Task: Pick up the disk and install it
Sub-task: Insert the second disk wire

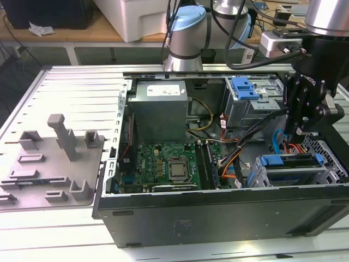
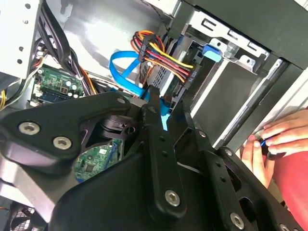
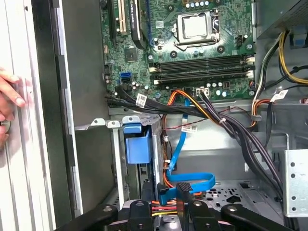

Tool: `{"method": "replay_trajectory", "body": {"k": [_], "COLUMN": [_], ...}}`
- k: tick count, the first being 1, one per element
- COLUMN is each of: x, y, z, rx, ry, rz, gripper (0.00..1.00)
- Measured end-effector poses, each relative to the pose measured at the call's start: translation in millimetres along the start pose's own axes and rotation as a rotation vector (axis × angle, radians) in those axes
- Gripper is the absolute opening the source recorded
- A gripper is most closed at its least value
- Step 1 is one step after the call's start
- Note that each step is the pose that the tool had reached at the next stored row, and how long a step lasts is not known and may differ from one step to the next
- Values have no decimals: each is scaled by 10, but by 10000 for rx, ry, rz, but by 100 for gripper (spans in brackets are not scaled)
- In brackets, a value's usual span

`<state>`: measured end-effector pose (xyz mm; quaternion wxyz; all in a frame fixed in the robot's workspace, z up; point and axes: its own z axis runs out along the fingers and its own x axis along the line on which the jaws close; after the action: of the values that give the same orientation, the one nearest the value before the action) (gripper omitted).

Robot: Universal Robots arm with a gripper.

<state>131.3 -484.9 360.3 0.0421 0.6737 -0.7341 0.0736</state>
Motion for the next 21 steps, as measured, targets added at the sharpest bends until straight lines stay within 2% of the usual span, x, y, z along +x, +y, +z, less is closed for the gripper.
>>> {"method": "replay_trajectory", "body": {"k": [4,5,6,7,9,10,11,16,21], "x": [-9,-48,-103,-123,-132,-132,-133,-134,-132], "y": [0,3,8,9,10,11,11,10,11], "z": [1,-4,-11,-14,-11,-10,-11,-7,1], "rx": [-27,-27,-29,-35,-67,-78,-80,-47,-7], "ry": [108,147,250,342,523,570,591,583,533], "rz": [221,232,227,221,205,202,201,28,-197], "gripper": [34,34,34,34,34,34,34,34,34]}}
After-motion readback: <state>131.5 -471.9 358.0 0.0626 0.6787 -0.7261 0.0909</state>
